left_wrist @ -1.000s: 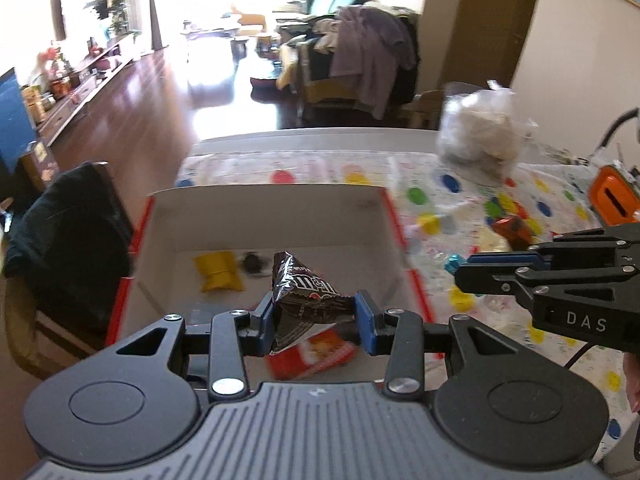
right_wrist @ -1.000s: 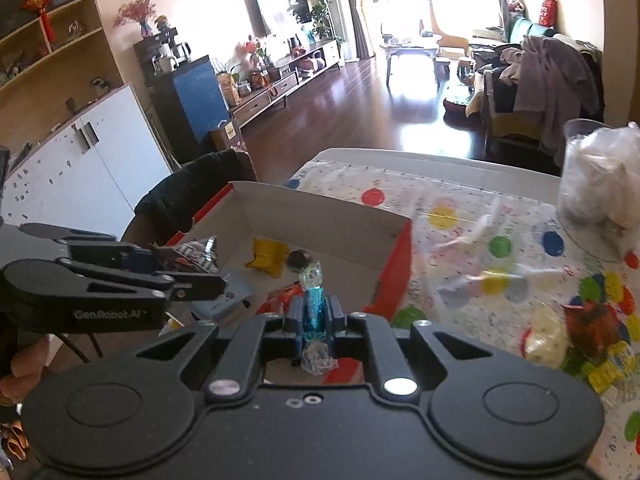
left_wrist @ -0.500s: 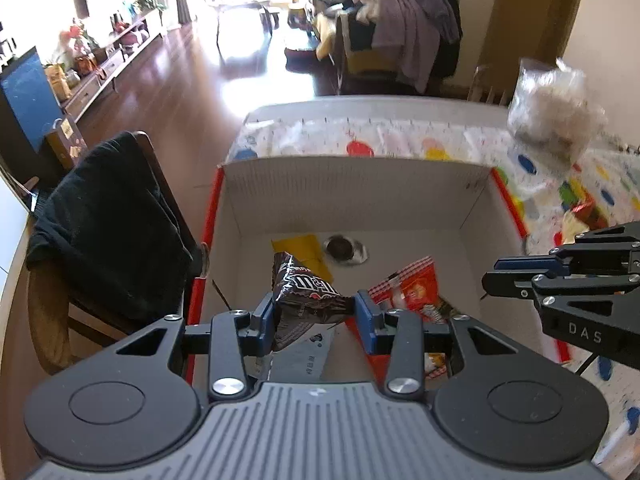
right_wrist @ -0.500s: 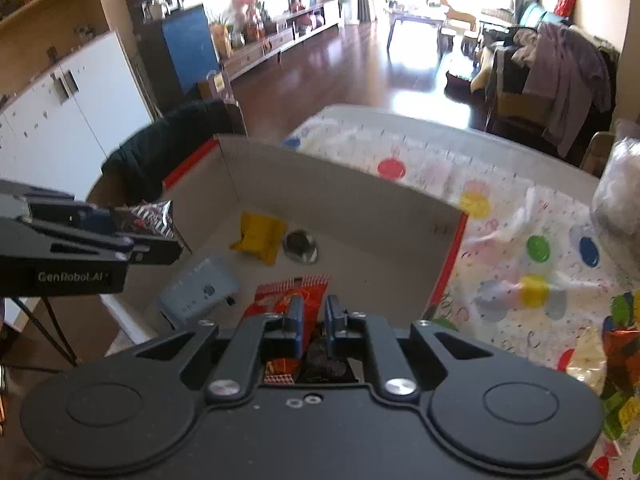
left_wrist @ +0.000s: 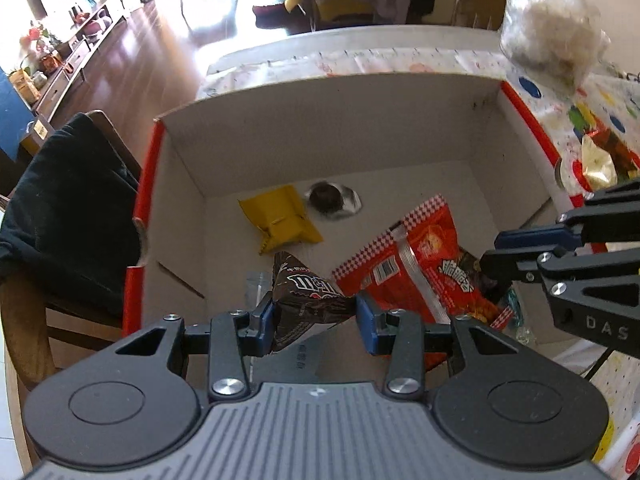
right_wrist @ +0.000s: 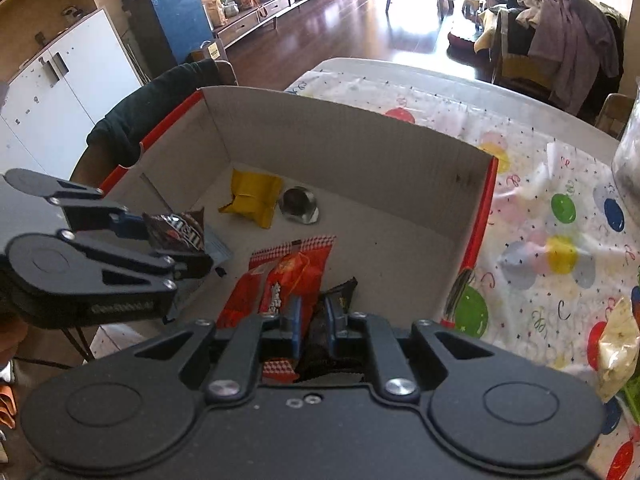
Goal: Organize snacks
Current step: 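Open left tool to drop chocolate packet while right tool releases teal candy, then move both tools back over the remaining snacks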
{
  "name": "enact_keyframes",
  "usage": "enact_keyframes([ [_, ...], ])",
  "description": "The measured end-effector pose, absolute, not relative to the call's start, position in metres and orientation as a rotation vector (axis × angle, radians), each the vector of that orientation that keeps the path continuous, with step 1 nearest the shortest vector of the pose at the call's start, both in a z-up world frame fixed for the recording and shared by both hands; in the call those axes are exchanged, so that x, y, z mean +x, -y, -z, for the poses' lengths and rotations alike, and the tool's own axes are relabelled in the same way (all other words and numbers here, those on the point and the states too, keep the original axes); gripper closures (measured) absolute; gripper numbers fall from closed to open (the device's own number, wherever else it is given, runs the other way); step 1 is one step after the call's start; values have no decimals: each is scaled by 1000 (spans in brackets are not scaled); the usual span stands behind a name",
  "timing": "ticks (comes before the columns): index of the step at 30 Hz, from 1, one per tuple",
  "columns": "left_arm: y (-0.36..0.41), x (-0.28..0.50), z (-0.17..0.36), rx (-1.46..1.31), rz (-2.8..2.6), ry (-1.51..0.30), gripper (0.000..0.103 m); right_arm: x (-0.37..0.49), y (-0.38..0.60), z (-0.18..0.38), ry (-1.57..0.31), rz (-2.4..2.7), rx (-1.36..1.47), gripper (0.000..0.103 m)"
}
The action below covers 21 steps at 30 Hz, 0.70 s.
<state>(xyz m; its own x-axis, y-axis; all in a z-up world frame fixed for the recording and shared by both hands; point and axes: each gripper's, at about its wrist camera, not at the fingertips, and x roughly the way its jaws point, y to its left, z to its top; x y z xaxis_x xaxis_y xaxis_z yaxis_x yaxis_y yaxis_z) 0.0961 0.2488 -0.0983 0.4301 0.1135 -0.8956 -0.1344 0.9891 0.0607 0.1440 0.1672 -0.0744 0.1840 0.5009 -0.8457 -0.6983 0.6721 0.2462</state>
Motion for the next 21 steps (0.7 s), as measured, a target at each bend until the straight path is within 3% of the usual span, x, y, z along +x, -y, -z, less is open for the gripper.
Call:
enact_keyframes([
  [3,-245,97,102,-11,-154,-1124,60,146,-166,76,-1111,-861,-197,90],
  [7,-243,96,101,3,-158,-1111,45,143,-165,75,-1107,-869,-201,84],
  [21,-237,73,70,-22,-145,-1011,35,135,-147,52,-1052,-877,-155,70],
])
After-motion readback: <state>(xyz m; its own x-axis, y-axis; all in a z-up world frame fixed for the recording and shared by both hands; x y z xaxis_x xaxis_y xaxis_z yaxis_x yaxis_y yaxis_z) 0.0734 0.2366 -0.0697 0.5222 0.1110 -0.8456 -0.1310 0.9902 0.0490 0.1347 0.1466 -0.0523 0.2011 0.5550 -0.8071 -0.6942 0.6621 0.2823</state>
